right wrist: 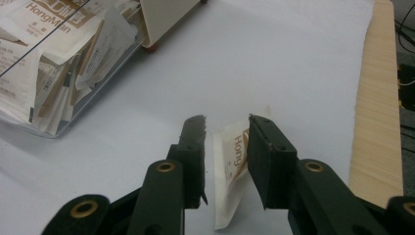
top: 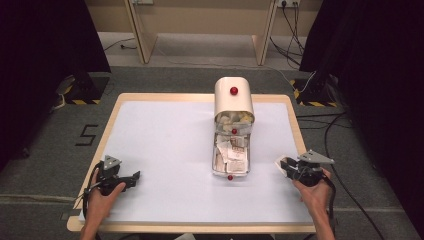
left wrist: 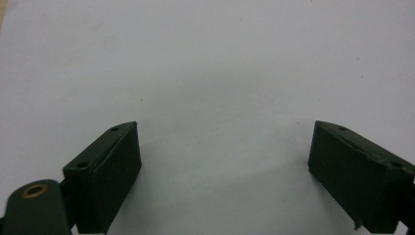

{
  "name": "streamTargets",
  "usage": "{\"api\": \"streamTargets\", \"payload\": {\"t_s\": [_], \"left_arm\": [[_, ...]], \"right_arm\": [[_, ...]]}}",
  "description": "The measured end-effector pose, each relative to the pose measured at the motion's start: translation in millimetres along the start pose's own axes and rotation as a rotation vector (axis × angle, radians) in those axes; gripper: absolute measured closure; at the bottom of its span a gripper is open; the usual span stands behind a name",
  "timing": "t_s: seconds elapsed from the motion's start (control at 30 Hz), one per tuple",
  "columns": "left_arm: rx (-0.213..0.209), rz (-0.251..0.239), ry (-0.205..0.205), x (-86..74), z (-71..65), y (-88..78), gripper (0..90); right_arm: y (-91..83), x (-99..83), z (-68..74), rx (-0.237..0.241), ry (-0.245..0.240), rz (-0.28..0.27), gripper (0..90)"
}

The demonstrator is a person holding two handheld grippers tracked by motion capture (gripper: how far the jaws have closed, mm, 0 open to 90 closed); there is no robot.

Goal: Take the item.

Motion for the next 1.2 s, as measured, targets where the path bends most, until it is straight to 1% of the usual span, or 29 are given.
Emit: {"api": "streamTargets", "payload": {"t_s": [0.03,0.17,0.2,0.23,0.27,0.3,0.33,0.37,0.47,0.5,0.53,0.63,0.73,0.77,0.9,1.0,1.2], "left_arm": [[0.000,0.000,0.000,0.0,0.0,0.0,11.3],[0.000,0.000,0.000,0.0,0.0,0.0,11.3],[0.000,0.000,0.000,0.0,0.0,0.0,11.4],[0.000,0.000,0.000,0.0,0.0,0.0,11.3],[0.000,0.000,0.000,0.0,0.1,0.0,11.4],[0.000,0.000,0.000,0.0,0.1,0.0,11.4],[-0.001,-0.001,-0.002,0.1,-0.1,0.1,11.4],[0.000,0.000,0.000,0.0,0.0,0.0,11.4],[0.000,0.000,0.000,0.0,0.0,0.0,11.4],[-0.001,-0.001,-0.002,0.1,-0.1,0.1,11.4],[0.000,0.000,0.000,0.0,0.0,0.0,11.4],[0.000,0.000,0.000,0.0,0.0,0.0,11.4],[0.000,0.000,0.000,0.0,0.0,0.0,11.4],[0.000,0.000,0.000,0.0,0.0,0.0,11.4],[0.000,0.000,0.000,0.0,0.0,0.0,11.4],[0.000,0.000,0.000,0.0,0.0,0.0,11.4],[0.000,0.000,0.000,0.0,0.0,0.0,11.4]], "right_arm": [[0.0,0.0,0.0,0.000,0.000,0.000,64.8],[-2.8,1.9,-3.2,-0.012,0.017,-0.016,58.2],[-4.6,3.1,-3.3,-0.008,0.032,-0.024,56.9],[-4.6,3.1,-3.3,-0.008,0.032,-0.024,56.9],[-5.7,4.3,-2.9,-0.006,0.037,-0.027,53.9],[-5.7,4.3,-2.9,-0.006,0.037,-0.027,53.9],[-6.4,5.8,-3.4,-0.013,0.038,-0.031,50.5],[-6.4,5.8,-3.4,-0.013,0.038,-0.031,50.5],[-7.9,8.1,-2.3,-0.017,0.052,-0.033,43.9],[-7.9,8.1,-2.3,-0.017,0.052,-0.033,43.9],[-8.6,9.3,-1.8,-0.016,0.058,-0.034,40.8],[-9.4,9.8,-2.1,-0.018,0.055,-0.033,39.1],[-10.9,11.2,-0.9,-0.013,0.072,-0.035,36.7],[-11.5,11.6,-0.8,-0.012,0.069,-0.035,36.2],[-14.0,15.2,4.5,0.003,0.077,-0.038,33.5],[-16.4,17.1,10.1,0.011,0.069,-0.037,31.4],[-22.2,15.2,11.3,0.000,0.072,-0.039,31.3]]}}
Point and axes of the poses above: each handheld gripper's, and its own axes: y roughly forward along the jaws, x roughly out of its top, z roughly to its left, the point moved 10 cm from there along y, roughly forward along the jaws, and after that the axes turned 14 degrees about -y, right-handed, at the moved point
